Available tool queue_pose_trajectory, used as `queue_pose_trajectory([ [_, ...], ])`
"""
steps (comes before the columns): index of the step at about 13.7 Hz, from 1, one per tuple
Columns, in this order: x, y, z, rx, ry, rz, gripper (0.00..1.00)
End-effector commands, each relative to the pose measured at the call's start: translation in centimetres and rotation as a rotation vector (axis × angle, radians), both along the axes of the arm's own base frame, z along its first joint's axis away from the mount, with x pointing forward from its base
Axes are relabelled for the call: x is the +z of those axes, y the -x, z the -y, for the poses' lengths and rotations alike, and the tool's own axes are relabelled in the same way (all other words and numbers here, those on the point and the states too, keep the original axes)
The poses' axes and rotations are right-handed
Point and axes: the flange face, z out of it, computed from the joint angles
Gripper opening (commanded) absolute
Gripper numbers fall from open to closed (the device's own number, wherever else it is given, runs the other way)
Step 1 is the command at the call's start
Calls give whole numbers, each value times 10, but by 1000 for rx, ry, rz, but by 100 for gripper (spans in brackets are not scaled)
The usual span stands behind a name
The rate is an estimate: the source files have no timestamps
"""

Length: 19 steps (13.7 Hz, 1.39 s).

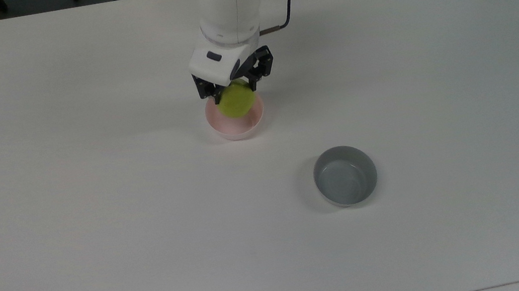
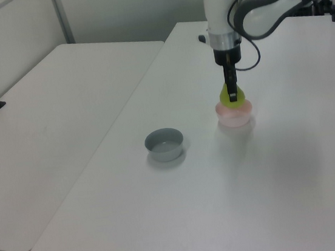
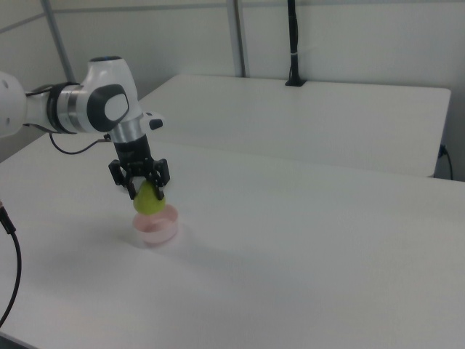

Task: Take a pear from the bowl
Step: 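Carry the held pear away from the pink bowl across the table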

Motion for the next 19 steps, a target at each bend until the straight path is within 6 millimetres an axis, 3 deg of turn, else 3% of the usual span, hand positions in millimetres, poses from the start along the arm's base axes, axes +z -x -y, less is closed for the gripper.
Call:
queue_pose_trajectory([
  [1,55,8,3,-21,-4,-9,47],
  [3,81,5,10,-41,-34,-21,47],
  [4,92,1,23,-62,-36,-14,47],
  [6,94,-4,51,-95,-36,-3,47],
  [8,92,-7,96,-106,-29,0,47],
  [12,90,-13,160,-154,-27,56,47],
  [15,50,-36,185,-185,-15,109,47],
  [19,-9,-53,191,-184,1,98,48],
])
